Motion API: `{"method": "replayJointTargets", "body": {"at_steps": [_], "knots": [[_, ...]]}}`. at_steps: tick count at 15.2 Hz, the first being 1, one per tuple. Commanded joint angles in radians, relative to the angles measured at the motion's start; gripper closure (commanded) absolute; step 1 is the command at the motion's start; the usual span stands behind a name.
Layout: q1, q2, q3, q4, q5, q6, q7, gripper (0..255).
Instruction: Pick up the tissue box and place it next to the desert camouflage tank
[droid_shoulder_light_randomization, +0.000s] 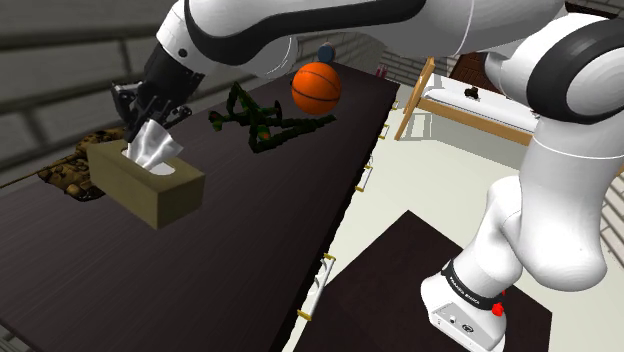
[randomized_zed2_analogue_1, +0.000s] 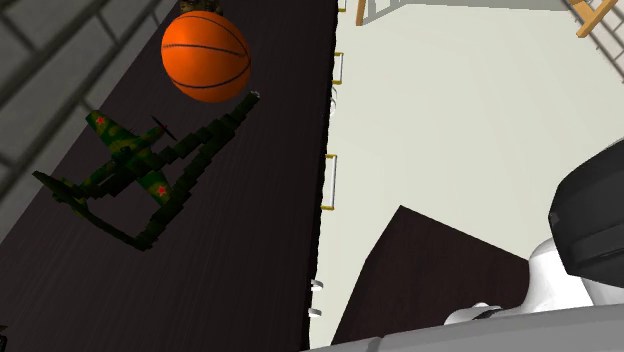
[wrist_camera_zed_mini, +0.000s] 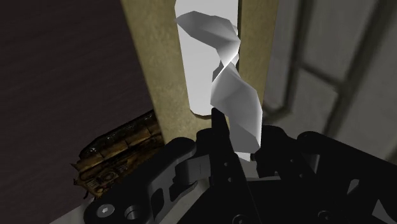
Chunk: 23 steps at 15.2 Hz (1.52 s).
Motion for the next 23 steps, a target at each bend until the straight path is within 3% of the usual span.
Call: {"method": "replayJointTargets", "body": {"at_steps": [1, 23], "knots": [[-0.001, 0.008, 0.004, -0.017, 0.009, 0.024, -0.012, 255], [-0.022, 0.110, 0.049, -0.121, 0.096, 0.219, -0.134, 255]]}}
